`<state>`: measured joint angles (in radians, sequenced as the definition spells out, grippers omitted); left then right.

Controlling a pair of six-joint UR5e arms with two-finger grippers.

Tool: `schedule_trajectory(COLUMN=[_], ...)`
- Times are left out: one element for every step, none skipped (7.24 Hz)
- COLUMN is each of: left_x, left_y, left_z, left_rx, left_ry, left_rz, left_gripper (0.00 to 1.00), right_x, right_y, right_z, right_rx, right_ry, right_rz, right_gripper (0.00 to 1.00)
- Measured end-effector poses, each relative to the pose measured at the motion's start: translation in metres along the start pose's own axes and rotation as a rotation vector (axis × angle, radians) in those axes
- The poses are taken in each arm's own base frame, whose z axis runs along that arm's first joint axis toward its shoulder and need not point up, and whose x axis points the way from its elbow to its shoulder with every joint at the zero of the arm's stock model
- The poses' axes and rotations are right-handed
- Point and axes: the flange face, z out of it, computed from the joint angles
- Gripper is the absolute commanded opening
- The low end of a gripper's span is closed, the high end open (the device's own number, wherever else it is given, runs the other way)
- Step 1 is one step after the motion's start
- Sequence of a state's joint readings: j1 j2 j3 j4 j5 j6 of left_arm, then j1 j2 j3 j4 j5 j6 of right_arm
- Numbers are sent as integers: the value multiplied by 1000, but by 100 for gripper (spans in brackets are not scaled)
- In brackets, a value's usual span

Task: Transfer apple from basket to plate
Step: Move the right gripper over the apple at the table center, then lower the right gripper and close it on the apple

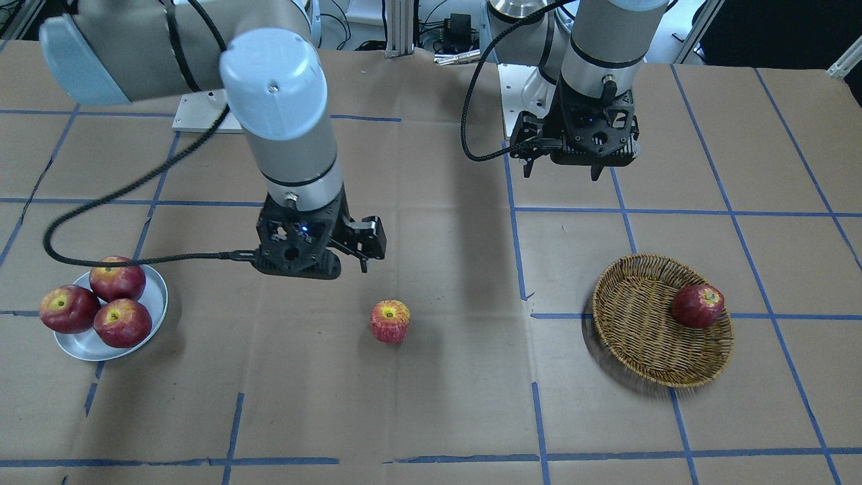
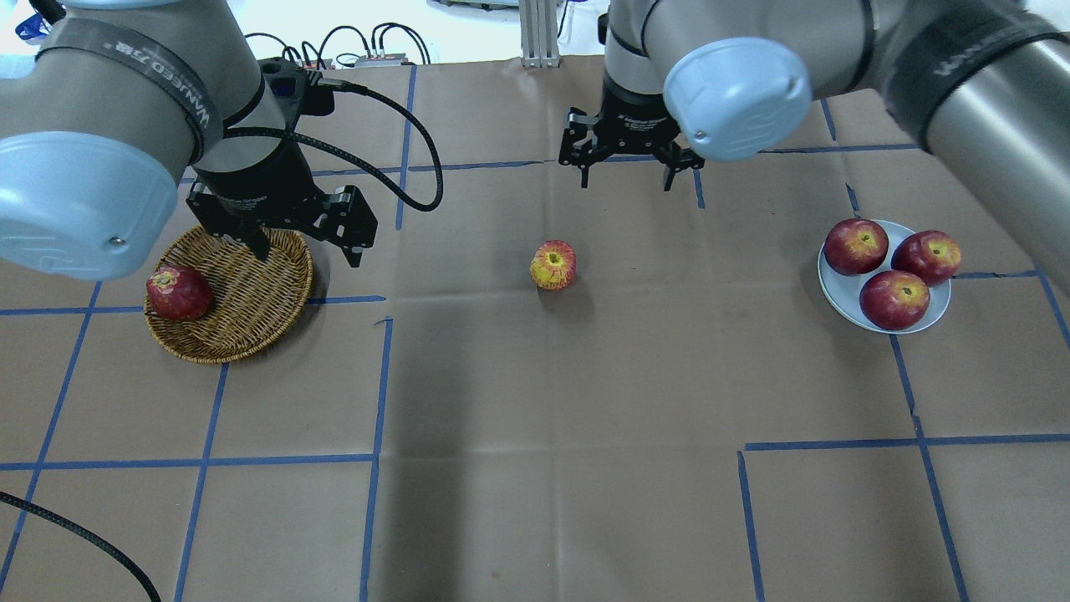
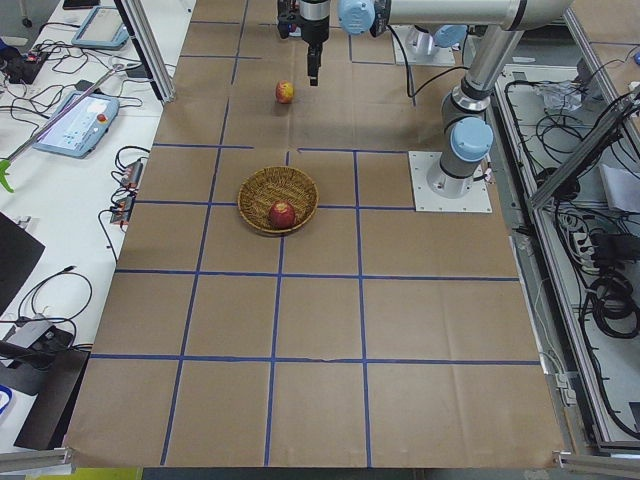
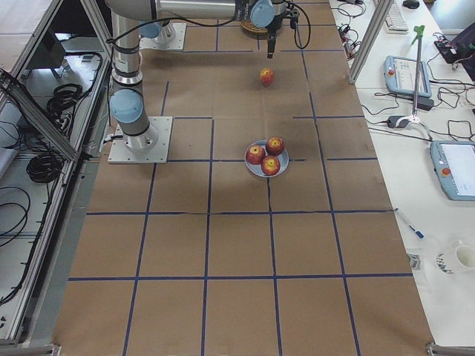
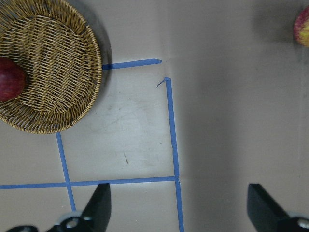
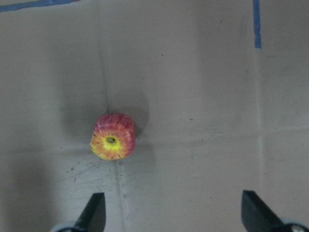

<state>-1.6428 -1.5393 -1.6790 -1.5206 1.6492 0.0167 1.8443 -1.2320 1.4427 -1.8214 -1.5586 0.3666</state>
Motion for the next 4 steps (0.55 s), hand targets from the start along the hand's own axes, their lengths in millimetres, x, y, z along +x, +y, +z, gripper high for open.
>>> schedule_trajectory(left_x=[0, 0, 1, 2], left_y=[1, 3, 4, 4], left_z=[-2, -4, -5, -5], left_rx=[7, 11, 12, 11], left_ry=[-3, -1, 3, 7], left_rz=[1, 5, 9, 14], left_gripper=[99, 99, 99, 99], right_x=[-23, -40, -51, -57], right_y=[-4, -9, -14, -15], right_z=[31, 60, 88, 115], right_rx=[8, 15, 19, 20], right_ry=[-3, -6, -8, -8], right_rz=[0, 0, -4, -12], right_gripper=[100, 100, 100, 100])
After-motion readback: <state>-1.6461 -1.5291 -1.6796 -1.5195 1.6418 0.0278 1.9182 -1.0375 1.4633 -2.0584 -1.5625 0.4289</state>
